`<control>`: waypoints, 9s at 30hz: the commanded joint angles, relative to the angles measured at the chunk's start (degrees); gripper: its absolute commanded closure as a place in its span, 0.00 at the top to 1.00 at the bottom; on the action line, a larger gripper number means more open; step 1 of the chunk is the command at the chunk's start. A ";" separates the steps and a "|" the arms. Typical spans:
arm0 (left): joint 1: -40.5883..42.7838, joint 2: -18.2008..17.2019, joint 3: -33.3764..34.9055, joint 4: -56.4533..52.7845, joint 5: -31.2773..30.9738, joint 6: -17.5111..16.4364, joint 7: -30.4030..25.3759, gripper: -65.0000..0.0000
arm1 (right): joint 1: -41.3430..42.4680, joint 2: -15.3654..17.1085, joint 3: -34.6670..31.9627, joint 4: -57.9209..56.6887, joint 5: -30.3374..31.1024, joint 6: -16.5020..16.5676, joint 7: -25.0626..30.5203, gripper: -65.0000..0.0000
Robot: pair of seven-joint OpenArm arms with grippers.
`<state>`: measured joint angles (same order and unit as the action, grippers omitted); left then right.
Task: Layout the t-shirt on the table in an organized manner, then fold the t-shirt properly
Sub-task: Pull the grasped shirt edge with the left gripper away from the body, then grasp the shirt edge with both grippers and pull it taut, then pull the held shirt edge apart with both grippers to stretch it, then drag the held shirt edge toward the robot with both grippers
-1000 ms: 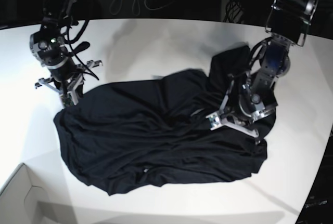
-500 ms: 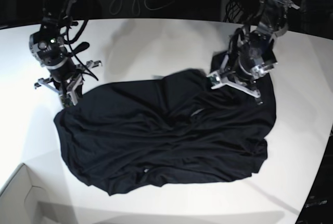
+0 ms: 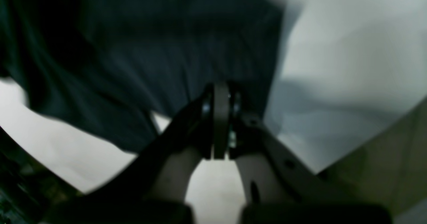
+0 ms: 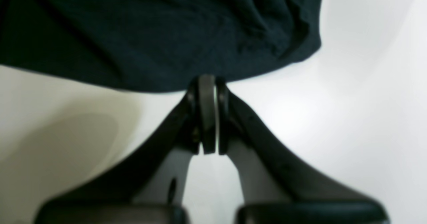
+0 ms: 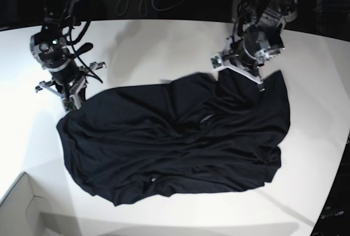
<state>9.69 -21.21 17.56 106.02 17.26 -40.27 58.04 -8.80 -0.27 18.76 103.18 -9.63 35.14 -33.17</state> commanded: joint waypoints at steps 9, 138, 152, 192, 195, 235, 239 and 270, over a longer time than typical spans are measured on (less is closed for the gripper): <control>1.95 -1.95 1.82 6.73 0.19 0.27 0.29 0.00 | 0.31 0.41 2.38 1.13 0.62 0.07 1.21 0.00; -6.66 0.86 -27.19 -27.03 1.51 0.27 -14.30 0.00 | -12.35 5.94 -3.69 -0.98 0.44 0.07 4.20 0.00; -3.41 0.42 -31.67 -20.26 1.51 0.27 -13.78 0.00 | -19.38 5.77 -3.69 1.40 0.44 0.07 4.55 0.00; 13.38 1.65 -30.00 -8.57 1.07 0.27 -12.81 0.00 | -15.77 1.99 -2.81 9.22 0.44 0.07 4.20 0.00; 13.30 1.30 -30.00 -9.27 1.07 0.27 -12.81 0.00 | -13.66 1.90 -2.81 7.02 0.44 0.07 4.11 0.00; 12.77 -1.25 -32.64 -9.27 1.51 0.27 -12.72 0.00 | -24.83 4.36 -0.96 1.92 0.44 0.07 4.73 0.00; 12.94 -1.25 -33.34 -8.83 1.51 0.27 -12.72 0.00 | -24.83 4.27 -0.26 2.01 0.44 0.07 4.73 0.00; 14.88 4.29 -48.11 3.13 0.90 0.27 -12.72 0.35 | -24.83 0.58 -0.79 12.03 0.53 0.07 4.64 0.18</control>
<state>24.73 -16.27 -30.39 108.14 17.91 -40.32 45.28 -33.30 0.16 17.85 114.39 -9.65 35.14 -29.36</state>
